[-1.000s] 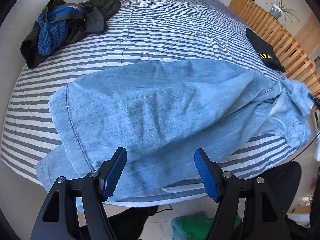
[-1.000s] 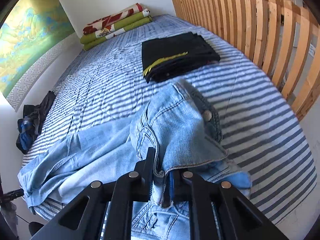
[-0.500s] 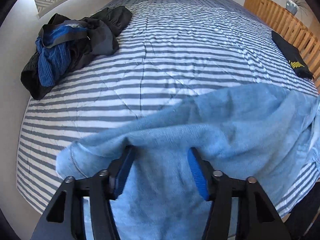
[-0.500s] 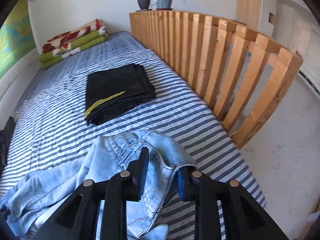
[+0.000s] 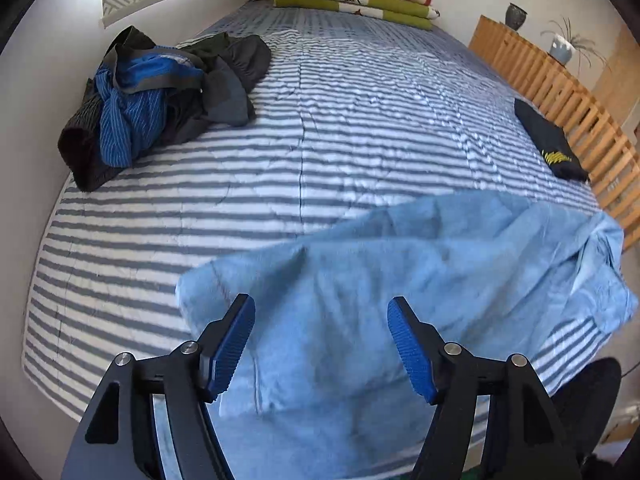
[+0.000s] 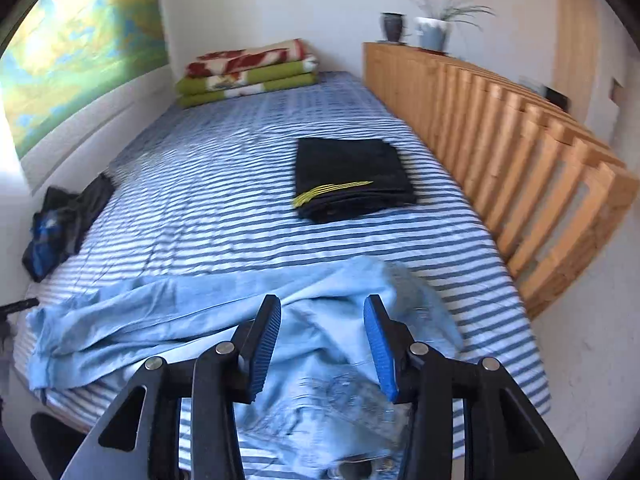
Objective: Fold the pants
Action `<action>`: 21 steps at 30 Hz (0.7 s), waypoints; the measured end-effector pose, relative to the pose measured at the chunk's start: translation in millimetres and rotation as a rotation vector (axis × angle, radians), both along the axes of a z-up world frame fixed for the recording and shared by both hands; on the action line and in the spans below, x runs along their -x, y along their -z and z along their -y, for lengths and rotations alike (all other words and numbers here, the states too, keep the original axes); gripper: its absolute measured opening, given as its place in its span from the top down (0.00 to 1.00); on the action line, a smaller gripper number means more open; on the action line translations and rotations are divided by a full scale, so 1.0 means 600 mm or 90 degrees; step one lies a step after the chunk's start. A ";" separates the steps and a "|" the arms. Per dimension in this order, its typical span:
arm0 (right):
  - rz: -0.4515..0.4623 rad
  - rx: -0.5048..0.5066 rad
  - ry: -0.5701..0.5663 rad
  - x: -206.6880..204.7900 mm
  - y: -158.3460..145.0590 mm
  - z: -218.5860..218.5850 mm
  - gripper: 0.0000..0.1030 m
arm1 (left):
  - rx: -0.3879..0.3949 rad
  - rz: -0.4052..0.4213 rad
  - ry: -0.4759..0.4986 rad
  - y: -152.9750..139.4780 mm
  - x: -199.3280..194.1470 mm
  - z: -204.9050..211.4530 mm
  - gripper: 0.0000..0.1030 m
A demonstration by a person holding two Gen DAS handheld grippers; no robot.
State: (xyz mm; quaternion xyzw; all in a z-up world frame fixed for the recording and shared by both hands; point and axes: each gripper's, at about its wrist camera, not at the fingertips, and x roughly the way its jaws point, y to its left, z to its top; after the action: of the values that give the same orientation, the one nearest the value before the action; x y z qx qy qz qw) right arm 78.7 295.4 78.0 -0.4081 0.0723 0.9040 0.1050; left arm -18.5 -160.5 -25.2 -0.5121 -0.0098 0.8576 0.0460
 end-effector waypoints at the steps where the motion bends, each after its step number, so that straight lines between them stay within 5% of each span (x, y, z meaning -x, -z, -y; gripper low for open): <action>1: 0.008 -0.009 -0.047 0.020 0.012 0.043 0.61 | 0.039 -0.011 0.011 0.006 -0.024 -0.004 0.30; 4: 0.031 -0.057 -0.189 0.077 0.061 0.179 0.61 | 0.190 -0.037 0.057 0.034 -0.084 -0.021 0.29; 10: 0.063 -0.135 -0.382 0.143 0.172 0.376 0.61 | 0.350 -0.047 0.144 0.096 -0.111 -0.066 0.28; 12: 0.078 -0.170 -0.425 0.160 0.204 0.422 0.60 | 0.357 -0.055 0.158 0.104 -0.098 -0.076 0.33; 16: 0.090 -0.248 -0.462 0.187 0.247 0.463 0.58 | 0.293 -0.062 0.161 0.081 -0.070 -0.079 0.87; 21: 0.098 -0.227 -0.454 0.231 0.246 0.457 0.62 | 0.251 -0.093 0.159 0.022 -0.050 -0.072 0.94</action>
State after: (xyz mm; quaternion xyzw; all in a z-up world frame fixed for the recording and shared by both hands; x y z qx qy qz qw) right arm -60.0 21.2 -69.7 -0.4492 -0.2399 0.8490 -0.1412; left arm 11.3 -117.4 -38.4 -0.4449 0.2250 0.8653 0.0515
